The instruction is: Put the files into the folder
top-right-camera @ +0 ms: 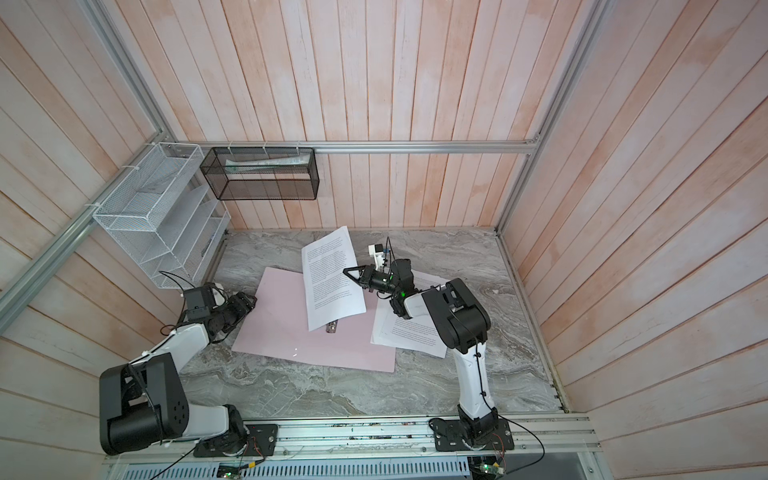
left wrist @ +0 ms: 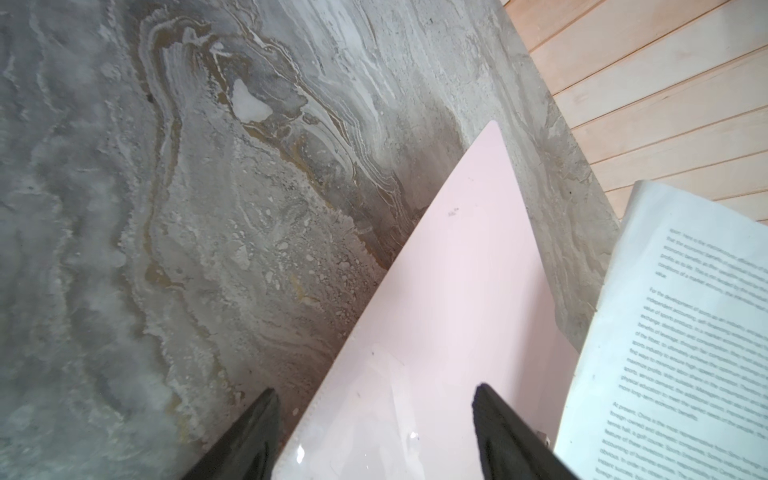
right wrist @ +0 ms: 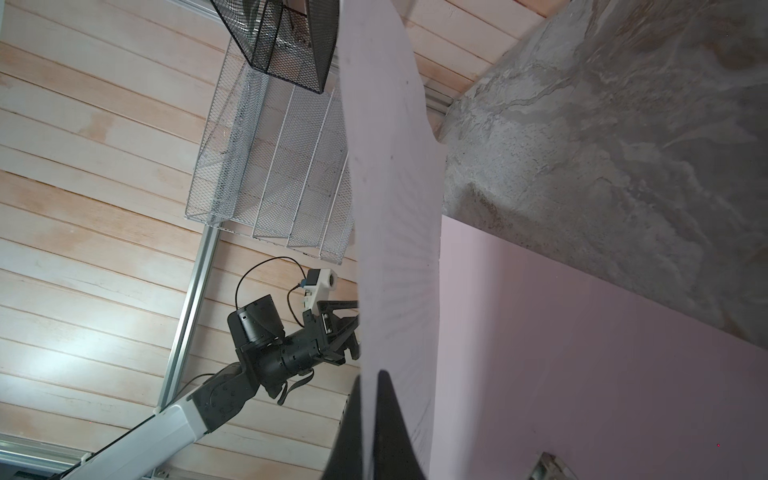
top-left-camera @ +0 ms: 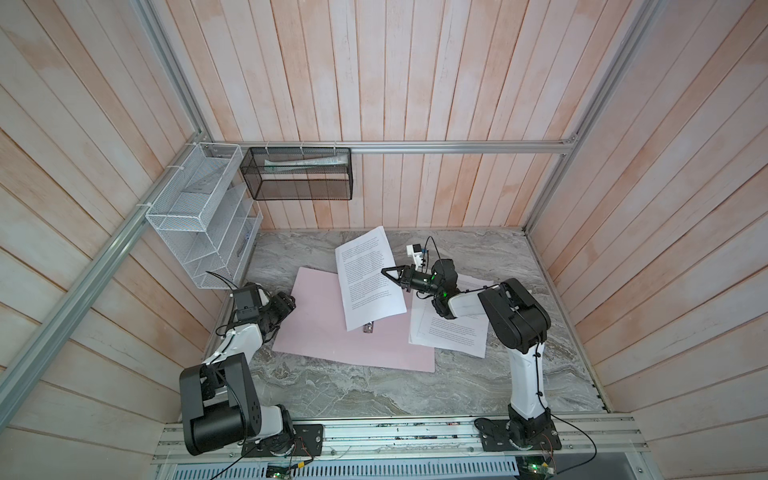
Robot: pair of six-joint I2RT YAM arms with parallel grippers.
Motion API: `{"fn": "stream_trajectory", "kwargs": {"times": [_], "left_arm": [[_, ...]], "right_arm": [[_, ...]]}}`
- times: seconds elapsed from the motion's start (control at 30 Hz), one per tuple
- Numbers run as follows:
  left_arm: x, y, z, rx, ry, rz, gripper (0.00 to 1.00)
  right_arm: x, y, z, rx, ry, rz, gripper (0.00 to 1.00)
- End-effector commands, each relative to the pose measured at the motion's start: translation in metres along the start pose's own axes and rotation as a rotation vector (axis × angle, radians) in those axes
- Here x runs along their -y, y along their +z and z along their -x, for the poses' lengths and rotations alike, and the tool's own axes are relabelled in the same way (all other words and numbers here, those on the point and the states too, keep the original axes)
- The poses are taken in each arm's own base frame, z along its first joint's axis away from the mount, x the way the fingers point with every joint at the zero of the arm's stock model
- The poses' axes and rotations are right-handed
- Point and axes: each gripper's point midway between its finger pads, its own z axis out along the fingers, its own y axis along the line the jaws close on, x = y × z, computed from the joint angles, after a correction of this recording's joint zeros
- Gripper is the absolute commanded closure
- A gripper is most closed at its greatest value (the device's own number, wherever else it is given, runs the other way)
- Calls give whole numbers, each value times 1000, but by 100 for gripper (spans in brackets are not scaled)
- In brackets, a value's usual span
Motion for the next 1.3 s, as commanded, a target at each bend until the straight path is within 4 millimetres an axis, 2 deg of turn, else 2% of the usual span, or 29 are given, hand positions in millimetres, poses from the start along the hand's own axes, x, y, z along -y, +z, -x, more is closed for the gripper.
{"fn": "stream_trajectory", "kwargs": {"times": [0.0,0.43,0.77,0.97,1.27], "left_arm": [[-13,3,-4,-11,6,48,26],[-8,15,-20,-89,-19,-15,30],[-1,-8,-48,-71,-102,-108,30],[4,-18,-47,-23,-96,-137,30],[7,-9,-43,-17,-89,-168,30]], "right_arm": [[6,4,6,19,-31,-3,100],[24,6,3,51,-45,-66,100],[43,6,-4,87,-59,-144,100],[58,5,-18,93,-44,-184,100],[70,6,-43,43,-37,-182,100]]}}
